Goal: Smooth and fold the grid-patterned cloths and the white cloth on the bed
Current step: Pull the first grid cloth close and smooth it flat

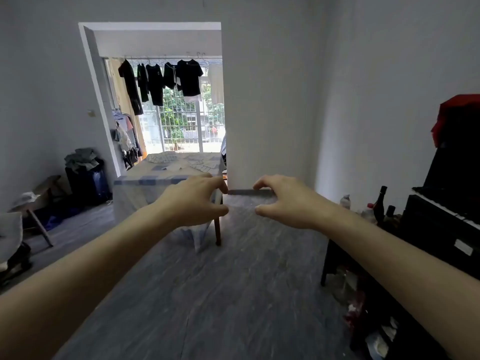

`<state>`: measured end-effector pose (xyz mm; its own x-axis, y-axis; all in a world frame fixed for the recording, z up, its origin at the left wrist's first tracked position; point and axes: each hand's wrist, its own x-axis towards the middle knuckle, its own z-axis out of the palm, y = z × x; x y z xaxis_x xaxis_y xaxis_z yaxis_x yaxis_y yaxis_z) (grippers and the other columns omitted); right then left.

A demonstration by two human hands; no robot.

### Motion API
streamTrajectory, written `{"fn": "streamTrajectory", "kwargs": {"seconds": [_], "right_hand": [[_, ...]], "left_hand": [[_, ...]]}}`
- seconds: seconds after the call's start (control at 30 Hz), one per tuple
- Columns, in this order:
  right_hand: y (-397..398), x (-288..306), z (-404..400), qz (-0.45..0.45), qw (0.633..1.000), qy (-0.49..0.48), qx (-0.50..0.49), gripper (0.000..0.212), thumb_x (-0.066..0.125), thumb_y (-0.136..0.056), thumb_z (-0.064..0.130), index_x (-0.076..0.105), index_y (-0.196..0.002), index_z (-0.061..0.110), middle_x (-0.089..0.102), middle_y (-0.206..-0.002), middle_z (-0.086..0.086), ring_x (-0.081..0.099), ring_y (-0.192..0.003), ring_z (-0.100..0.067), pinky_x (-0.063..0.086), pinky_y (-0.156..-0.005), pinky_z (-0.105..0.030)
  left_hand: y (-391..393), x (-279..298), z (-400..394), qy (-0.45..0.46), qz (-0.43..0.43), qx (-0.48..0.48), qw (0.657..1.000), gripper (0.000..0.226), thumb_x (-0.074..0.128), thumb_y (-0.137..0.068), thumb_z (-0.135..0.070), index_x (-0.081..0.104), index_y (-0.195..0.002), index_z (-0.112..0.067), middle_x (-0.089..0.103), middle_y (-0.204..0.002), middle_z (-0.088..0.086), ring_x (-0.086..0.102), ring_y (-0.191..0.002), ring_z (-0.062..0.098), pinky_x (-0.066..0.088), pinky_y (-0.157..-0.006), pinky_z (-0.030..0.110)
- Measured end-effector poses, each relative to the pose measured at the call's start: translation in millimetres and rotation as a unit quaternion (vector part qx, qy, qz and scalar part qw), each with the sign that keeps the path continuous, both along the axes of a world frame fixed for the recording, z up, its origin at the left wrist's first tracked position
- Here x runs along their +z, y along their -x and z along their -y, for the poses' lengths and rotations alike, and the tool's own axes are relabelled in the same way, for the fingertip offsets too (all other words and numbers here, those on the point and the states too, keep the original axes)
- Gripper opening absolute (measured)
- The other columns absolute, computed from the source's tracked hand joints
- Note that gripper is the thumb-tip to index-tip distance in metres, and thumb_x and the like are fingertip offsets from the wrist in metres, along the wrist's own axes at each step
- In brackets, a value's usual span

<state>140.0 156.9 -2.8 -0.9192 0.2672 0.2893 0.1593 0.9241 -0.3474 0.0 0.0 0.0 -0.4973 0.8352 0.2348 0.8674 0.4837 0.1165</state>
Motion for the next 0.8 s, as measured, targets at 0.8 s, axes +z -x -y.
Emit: {"fn": "streamTrajectory", "kwargs": {"seconds": [0.8], "right_hand": [[308.2, -10.1, -96.8, 0.078, 0.996, -0.035, 0.036, 0.049, 0.064, -0.087, 0.036, 0.049, -0.133, 0.026, 0.051, -0.134, 0.001, 0.050, -0.112, -0.012, 0.043, -0.096, -0.029]], "left_hand": [[289.3, -35.2, -78.7, 0.064, -0.003, 0.019, 0.998, 0.038, 0.055, -0.090, -0.051, 0.050, -0.124, -0.035, 0.047, -0.128, -0.011, 0.048, -0.103, 0.005, 0.033, -0.059, 0.018]]}}
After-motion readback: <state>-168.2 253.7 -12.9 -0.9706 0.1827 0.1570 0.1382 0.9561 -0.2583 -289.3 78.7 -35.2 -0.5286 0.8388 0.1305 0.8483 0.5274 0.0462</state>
